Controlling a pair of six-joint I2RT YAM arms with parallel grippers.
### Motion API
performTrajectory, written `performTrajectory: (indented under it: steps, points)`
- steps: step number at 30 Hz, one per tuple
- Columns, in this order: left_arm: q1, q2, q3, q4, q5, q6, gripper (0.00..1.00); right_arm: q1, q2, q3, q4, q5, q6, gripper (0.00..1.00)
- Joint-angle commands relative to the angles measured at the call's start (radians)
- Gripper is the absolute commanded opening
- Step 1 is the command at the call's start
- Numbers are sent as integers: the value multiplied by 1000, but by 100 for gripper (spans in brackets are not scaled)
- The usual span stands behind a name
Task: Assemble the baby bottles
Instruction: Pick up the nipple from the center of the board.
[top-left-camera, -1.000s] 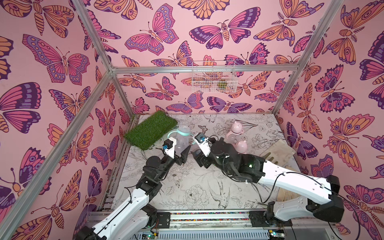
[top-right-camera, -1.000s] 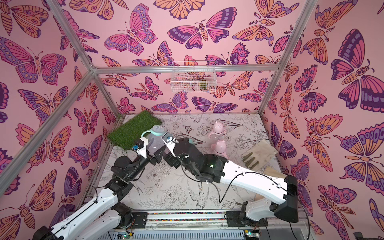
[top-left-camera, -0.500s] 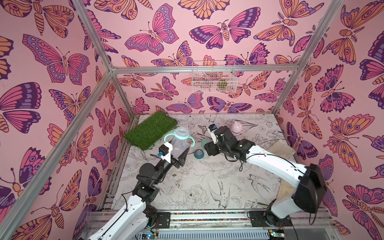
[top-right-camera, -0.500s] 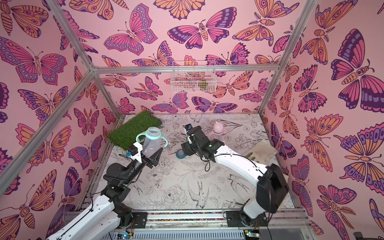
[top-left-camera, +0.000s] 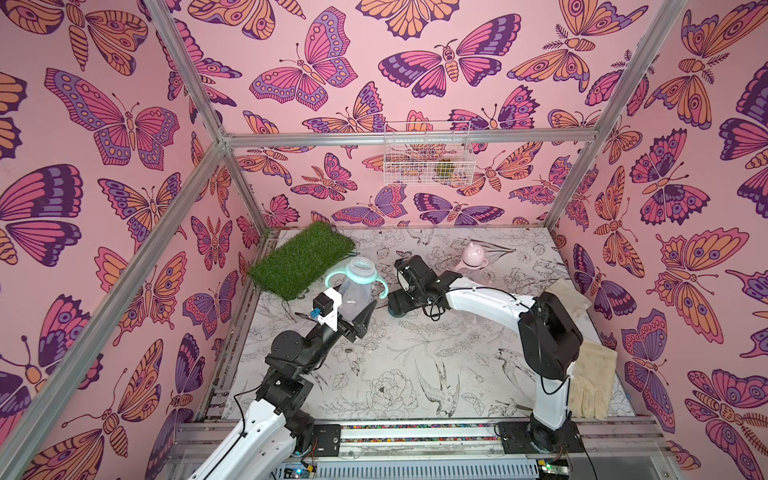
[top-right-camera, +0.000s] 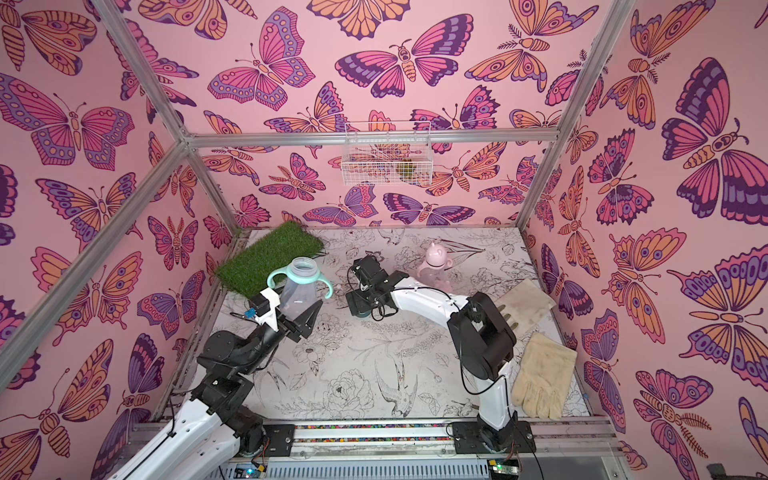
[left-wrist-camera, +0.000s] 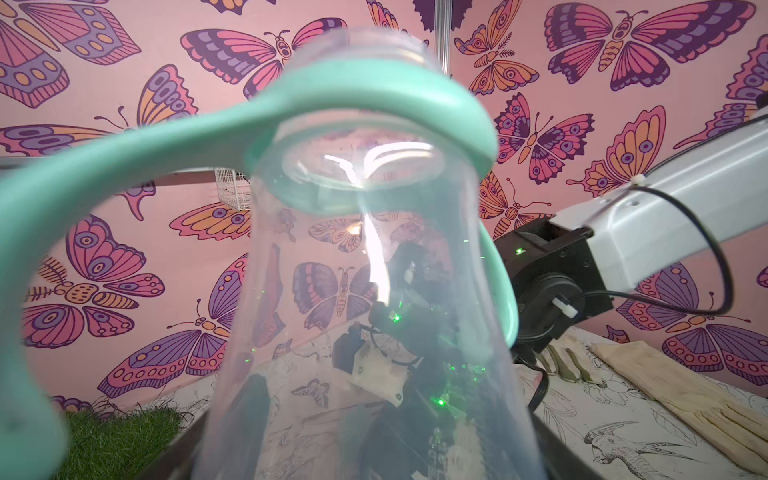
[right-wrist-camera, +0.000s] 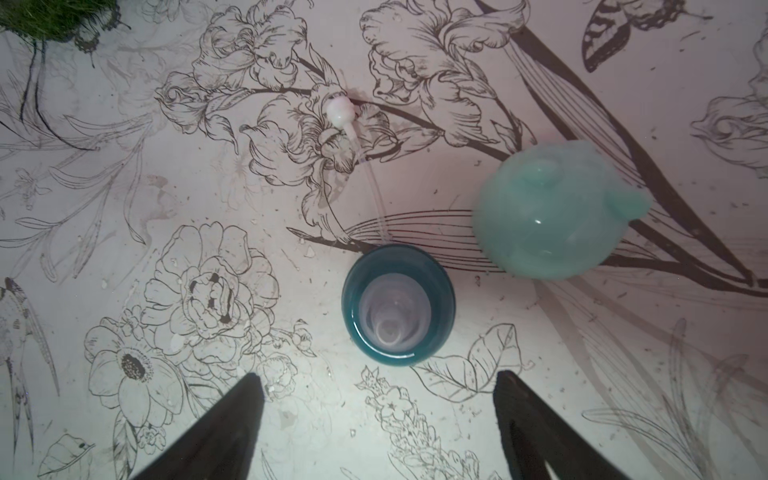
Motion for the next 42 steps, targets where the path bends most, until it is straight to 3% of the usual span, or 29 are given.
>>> performTrajectory:
  steps: [1, 25, 34, 38, 42]
  points:
    - [1, -15, 30, -5, 11, 16, 0, 5, 48, 51, -51, 9, 25, 88]
    - [1, -35, 33, -11, 19, 20, 0, 25, 273, 229, -169, 87, 41, 85]
    - [1, -33, 33, -13, 24, 21, 0, 35, 295, 246, -223, 132, 31, 83]
    - [1, -32, 36, -15, 28, 20, 0, 35, 308, 258, -238, 136, 28, 77]
    - [1, -30, 34, -16, 29, 19, 0, 35, 303, 256, -239, 137, 23, 65]
